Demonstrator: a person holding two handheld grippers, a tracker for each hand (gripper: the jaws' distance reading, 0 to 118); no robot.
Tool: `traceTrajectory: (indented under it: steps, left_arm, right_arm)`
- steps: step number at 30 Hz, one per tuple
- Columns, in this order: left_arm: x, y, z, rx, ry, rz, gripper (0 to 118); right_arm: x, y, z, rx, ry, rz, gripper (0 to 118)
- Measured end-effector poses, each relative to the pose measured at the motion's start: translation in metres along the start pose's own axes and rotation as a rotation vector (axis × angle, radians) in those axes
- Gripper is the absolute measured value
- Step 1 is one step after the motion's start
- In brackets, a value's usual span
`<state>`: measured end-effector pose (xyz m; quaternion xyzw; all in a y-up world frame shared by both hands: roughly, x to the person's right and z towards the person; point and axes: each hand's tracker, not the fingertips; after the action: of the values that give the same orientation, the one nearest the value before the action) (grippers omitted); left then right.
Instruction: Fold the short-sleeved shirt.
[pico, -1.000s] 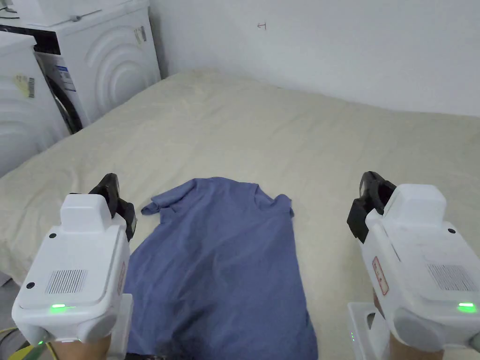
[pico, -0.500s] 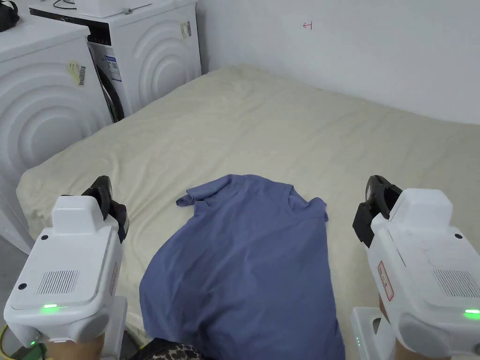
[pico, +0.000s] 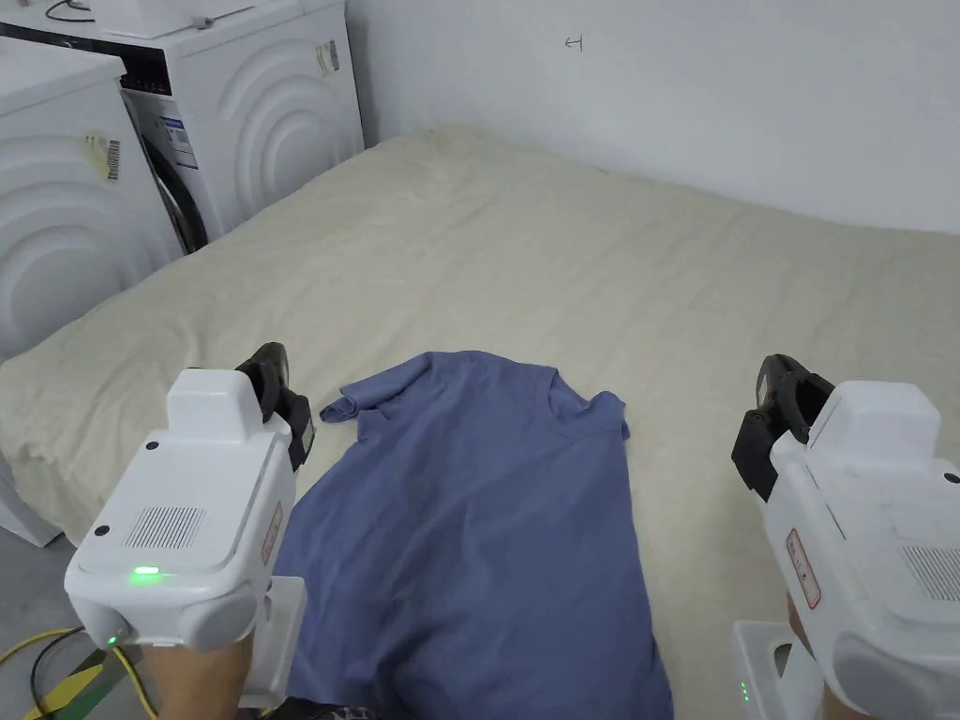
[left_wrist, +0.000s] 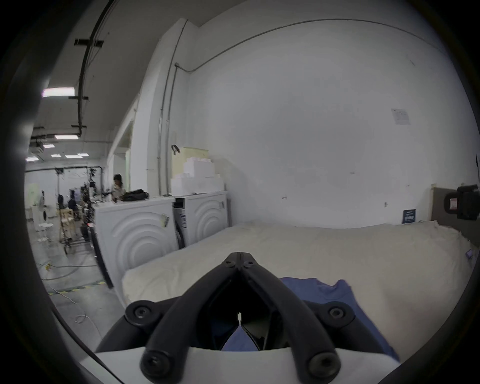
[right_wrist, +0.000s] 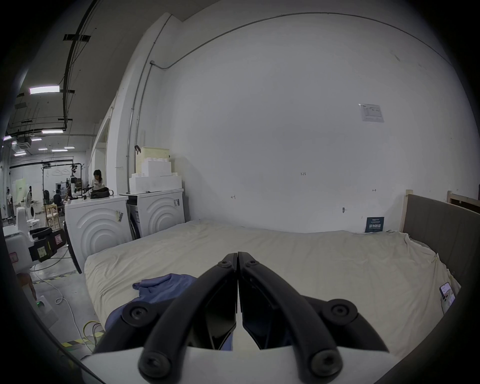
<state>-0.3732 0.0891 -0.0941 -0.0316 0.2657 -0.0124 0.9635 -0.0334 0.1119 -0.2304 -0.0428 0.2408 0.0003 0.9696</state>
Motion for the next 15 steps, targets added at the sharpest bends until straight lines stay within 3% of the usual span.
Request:
traceTrajectory:
  steps: [8,15]
  left_arm:
    - [0.034,-0.010,-0.078,-0.290,-0.164,0.107,0]
    - [0.072,-0.063,-0.135,-0.637,-0.247,0.076,0]
  right_arm:
    - [0.018,-0.001,-0.004,-0.014,-0.050,-0.009,0]
    - [0.038,-0.014,-0.011,-0.049,-0.094,-0.007,0]
